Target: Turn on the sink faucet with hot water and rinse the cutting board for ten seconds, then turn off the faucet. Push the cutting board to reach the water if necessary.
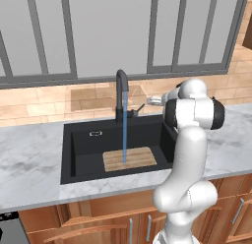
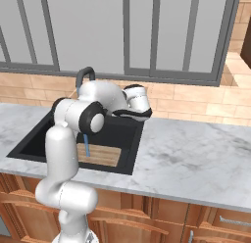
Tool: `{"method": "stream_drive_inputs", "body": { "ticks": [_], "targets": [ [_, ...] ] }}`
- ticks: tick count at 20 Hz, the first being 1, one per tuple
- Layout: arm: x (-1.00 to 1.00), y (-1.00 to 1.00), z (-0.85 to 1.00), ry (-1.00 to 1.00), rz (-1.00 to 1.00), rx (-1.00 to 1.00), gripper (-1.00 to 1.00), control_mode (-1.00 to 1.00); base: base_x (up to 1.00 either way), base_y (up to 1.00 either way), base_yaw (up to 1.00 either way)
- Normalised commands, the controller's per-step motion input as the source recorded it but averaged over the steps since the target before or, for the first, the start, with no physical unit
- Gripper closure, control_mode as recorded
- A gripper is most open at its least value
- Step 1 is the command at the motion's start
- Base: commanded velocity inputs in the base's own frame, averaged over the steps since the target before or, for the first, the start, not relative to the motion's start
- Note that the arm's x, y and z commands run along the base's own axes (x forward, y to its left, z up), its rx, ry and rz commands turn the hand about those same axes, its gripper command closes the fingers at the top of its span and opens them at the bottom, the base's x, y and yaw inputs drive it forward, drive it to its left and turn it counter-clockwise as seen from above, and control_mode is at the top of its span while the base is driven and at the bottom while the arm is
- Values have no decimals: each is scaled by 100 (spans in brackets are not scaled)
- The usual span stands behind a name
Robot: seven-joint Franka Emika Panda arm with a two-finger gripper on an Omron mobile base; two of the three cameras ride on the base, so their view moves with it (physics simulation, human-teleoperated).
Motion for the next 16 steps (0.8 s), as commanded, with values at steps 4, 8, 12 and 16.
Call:
{"method": "stream_drive_inputs", "body": {
  "ticks": [4,8,12,16],
  "targets": [
    [0,0,0,0,0,0,-100,-100,0,0,0],
    [0,0,0,0,0,0,-100,-100,0,0,0],
    [0,0,0,0,0,0,-100,-100,0,0,0],
    [0,0,0,0,0,0,-100,-100,0,0,0]
  ]
}}
